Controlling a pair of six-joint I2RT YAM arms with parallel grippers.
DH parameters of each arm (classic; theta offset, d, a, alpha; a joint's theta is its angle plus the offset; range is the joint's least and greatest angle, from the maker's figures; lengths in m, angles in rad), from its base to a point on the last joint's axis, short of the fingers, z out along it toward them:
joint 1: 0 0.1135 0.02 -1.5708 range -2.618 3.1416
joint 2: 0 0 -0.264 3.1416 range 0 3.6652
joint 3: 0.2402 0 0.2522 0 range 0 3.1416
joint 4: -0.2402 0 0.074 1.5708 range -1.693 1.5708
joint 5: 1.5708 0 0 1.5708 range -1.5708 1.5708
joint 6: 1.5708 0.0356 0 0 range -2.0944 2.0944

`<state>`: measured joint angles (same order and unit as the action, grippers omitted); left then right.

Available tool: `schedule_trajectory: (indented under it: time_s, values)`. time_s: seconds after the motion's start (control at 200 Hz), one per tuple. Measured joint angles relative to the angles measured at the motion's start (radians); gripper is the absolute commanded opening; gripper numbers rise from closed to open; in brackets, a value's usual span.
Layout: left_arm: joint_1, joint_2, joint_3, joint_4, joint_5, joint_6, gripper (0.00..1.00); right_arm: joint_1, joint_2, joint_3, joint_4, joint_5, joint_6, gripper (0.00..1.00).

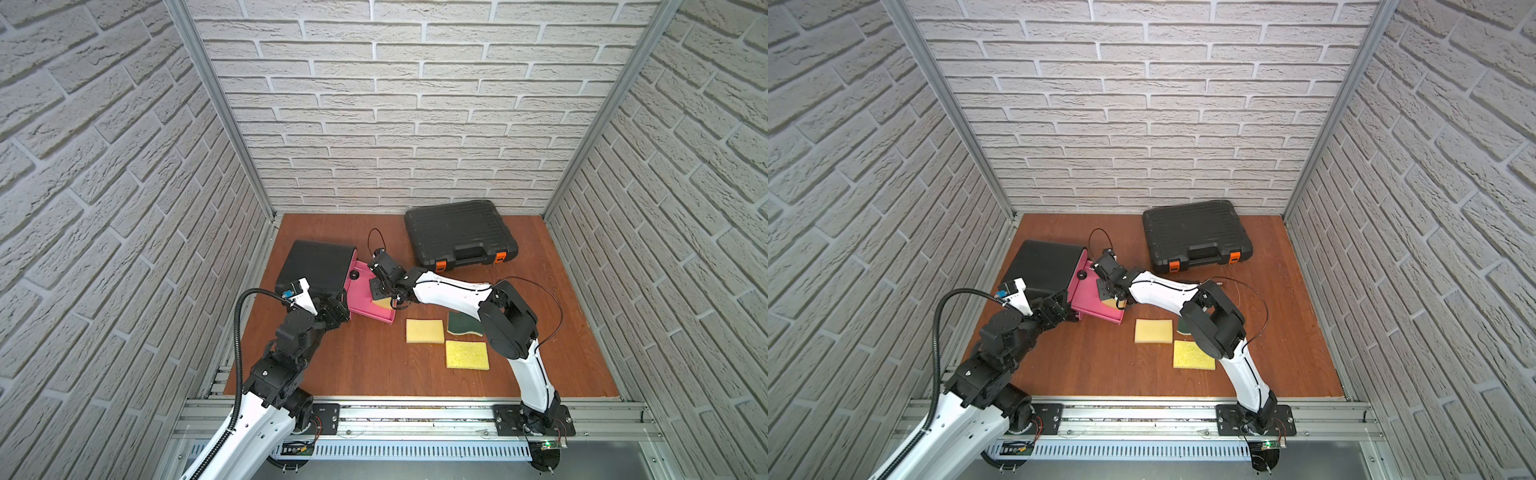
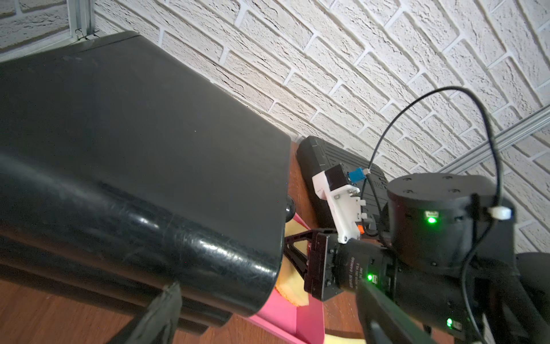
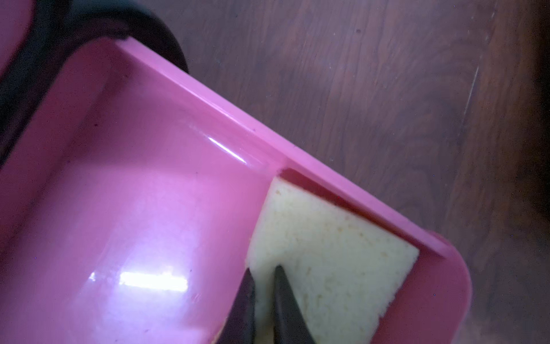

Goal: Take the sponge out of the drawer
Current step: Pick up the sponge from the drawer.

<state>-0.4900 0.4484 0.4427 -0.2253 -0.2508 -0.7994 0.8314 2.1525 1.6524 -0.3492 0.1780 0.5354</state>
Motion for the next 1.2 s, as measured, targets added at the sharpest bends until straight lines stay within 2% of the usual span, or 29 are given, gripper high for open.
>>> schedule_trajectory:
  time_s: [0.345,0.675,0.84,1.2]
  values:
    - [0.0,0.043,0.049,-0.008,0.004,0.018,0.91,0.003,-0.045,-0.095,0.143,-0.105,-0.062,0.03]
    - [0.001,0.057,0.064,-0.015,0.063,0.022,0.93,0.024,-0.237,-0.166,0.12,-0.135,-0.284,0.03]
    - [0.013,0.1,0.09,-0.015,0.132,0.022,0.92,0.024,-0.328,-0.197,0.121,-0.162,-0.392,0.03]
    - [0.077,0.233,0.095,0.099,0.402,0.009,0.92,0.024,-0.466,-0.336,0.063,-0.236,-0.621,0.03]
